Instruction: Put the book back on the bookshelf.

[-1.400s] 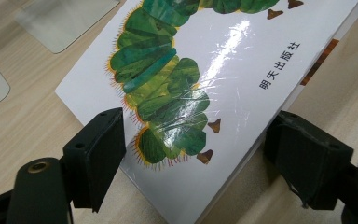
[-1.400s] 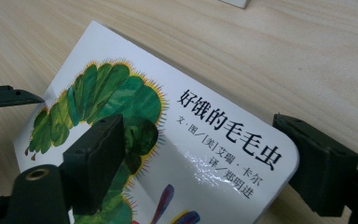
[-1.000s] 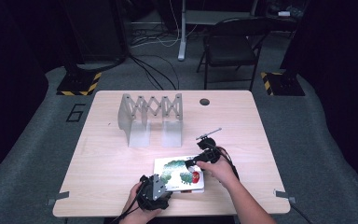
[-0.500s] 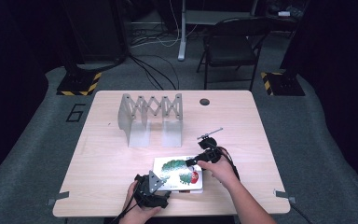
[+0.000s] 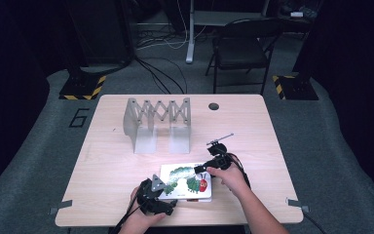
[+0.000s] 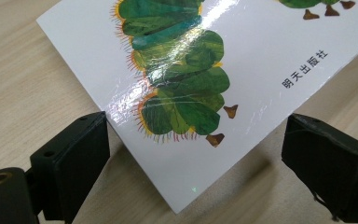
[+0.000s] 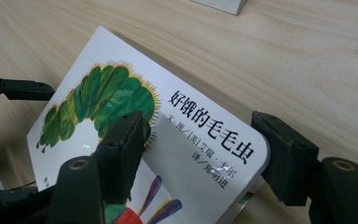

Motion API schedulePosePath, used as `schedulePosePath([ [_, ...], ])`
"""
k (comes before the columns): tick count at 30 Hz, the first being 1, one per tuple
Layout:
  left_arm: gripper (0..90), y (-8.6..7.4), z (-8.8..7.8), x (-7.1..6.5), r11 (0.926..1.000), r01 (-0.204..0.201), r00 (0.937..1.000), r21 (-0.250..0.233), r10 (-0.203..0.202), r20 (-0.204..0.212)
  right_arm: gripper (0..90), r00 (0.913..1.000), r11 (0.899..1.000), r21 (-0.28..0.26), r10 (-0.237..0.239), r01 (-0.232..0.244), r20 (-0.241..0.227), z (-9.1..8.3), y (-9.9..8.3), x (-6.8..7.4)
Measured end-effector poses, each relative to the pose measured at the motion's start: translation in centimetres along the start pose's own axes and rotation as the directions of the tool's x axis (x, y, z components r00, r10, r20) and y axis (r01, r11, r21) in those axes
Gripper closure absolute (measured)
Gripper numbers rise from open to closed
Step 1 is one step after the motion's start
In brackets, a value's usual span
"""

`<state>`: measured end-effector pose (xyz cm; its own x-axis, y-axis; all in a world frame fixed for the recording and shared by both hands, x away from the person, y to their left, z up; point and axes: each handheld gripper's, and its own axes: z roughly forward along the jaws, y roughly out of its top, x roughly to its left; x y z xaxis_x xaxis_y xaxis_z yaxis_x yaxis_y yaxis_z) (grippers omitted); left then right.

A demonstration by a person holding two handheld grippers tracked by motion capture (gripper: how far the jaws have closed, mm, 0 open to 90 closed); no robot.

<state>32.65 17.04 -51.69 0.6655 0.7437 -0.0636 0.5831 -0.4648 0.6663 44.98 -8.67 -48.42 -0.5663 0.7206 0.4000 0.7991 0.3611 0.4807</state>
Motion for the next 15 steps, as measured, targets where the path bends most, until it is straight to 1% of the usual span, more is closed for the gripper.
schedulePosePath([
  [1, 8.0, 0.0, -0.1, 0.1, 0.9999, 0.014, 0.9999, 0.000, -0.014, 0.010, 36.2, 1.0000, 1.000, -0.002, -0.001, 0.001, -0.001, 0.0, 0.0, 0.0],
  [2, 8.1, 0.0, -0.1, 0.1, 0.9999, 0.014, 0.9999, 0.000, -0.014, 0.010, 36.3, 1.0000, 1.000, -0.002, -0.001, 0.001, -0.002, 0.0, 0.0, 0.0],
  [3, 8.1, 0.1, -0.1, 0.3, 0.9996, 0.029, 0.9992, 0.002, -0.029, 0.028, 36.3, 1.0000, 1.000, -0.002, -0.001, 0.001, -0.002, 0.0, 0.0, 0.0],
  [4, 8.6, 0.2, -0.2, 0.7, 0.9994, 0.033, 0.9980, 0.004, -0.033, 0.053, 36.2, 1.0000, 1.000, -0.002, -0.003, 0.003, 0.000, 0.0, 0.0, -0.1],
  [6, 8.7, 0.2, -0.3, 0.9, 0.9993, 0.035, 0.9976, 0.011, -0.035, 0.060, 36.3, 1.0000, 1.000, -0.005, -0.001, 0.001, -0.005, 0.0, 0.0, -0.1],
  [8, 9.4, 0.3, -0.4, 1.1, 0.9982, 0.058, 0.9953, 0.013, -0.059, 0.077, 36.3, 1.0000, 1.000, -0.005, -0.002, 0.002, -0.002, 0.0, 0.0, -0.1],
  [9, 10.1, 0.3, -0.4, 1.1, 0.9982, 0.058, 0.9953, 0.013, -0.059, 0.077, 36.3, 1.0000, 1.000, -0.005, -0.002, 0.002, -0.001, 0.0, 0.0, -0.1],
  [10, 10.4, 0.3, -0.5, 1.4, 0.9960, 0.089, 0.9902, 0.009, -0.090, 0.107, 36.3, 1.0000, 1.000, -0.004, 0.000, 0.000, -0.001, 0.0, 0.0, -0.1],
  [11, 10.8, 0.4, -0.6, 1.6, 0.9950, 0.099, 0.9882, 0.014, -0.100, 0.116, 36.3, 1.0000, 1.000, -0.003, -0.006, 0.006, -0.003, 0.0, 0.0, -0.2],
  [12, 11.6, 0.4, -0.6, 1.7, 0.9930, 0.117, 0.9848, 0.012, -0.118, 0.127, 36.3, 1.0000, 1.000, -0.003, -0.007, 0.007, -0.003, 0.0, 0.0, -0.2],
  [13, 12.5, 0.4, -0.6, 1.9, 0.9929, 0.119, 0.9841, 0.010, -0.119, 0.132, 36.3, 1.0000, 1.000, -0.002, -0.006, 0.006, -0.003, 0.0, 0.0, -0.2],
  [14, 12.8, 0.4, -0.7, 1.9, 0.9909, 0.134, 0.9814, 0.009, -0.134, 0.138, 36.3, 1.0000, 1.000, -0.003, -0.004, 0.004, -0.003, 0.0, 0.0, -0.1],
  [15, 13.3, 0.5, -0.7, 2.0, 0.9902, 0.140, 0.9803, 0.006, -0.139, 0.140, 36.4, 1.0000, 1.000, -0.004, -0.004, 0.004, -0.003, 0.0, 0.0, -0.1],
])
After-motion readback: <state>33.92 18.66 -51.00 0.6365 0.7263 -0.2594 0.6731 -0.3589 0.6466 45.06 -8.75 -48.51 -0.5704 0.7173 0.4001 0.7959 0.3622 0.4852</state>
